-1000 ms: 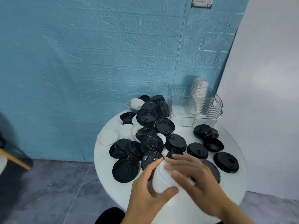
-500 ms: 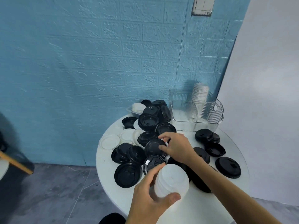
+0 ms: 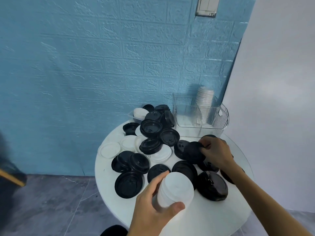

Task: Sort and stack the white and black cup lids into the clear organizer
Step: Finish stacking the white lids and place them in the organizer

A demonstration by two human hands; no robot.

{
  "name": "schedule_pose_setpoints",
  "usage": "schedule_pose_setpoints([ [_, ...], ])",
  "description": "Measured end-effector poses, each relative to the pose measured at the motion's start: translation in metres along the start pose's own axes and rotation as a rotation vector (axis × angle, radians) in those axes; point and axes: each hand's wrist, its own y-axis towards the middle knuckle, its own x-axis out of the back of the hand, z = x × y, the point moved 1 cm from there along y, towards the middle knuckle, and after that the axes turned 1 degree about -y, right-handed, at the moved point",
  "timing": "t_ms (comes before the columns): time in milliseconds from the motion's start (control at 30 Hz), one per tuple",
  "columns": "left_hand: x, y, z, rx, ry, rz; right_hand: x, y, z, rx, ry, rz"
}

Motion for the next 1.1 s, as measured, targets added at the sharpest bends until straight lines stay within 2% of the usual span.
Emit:
schedule_pose_setpoints([
  [100,0.0,0.0,-0.001,-0.002,0.006,-0.002,0.002,0.005,0.001,-0.038,-0.077,0.035],
  [233,0.001,0.001,-0.001,0.0,0.006,-0.002,-0.007,-0.002,0.038,0.123,-0.056,-0.037],
  [333,0.001,0.001,-0.001,0.005,0.005,0.004,-0.026,-0.007,0.069,0.273,-0.019,0.101],
  [433,0.002,0.001,0.0,0.006,0.014,0.006,-0.046,-0.004,0.087,0.332,-0.084,0.262],
  [733,0.002,0.002,0.002,0.013,0.021,0.015,-0.071,0.01,0.092,0.282,-0.175,0.306],
  [1100,0.002,0.002,0.003,0.007,0.022,0.028,-0.068,0.01,0.087,0.275,-0.202,0.3],
])
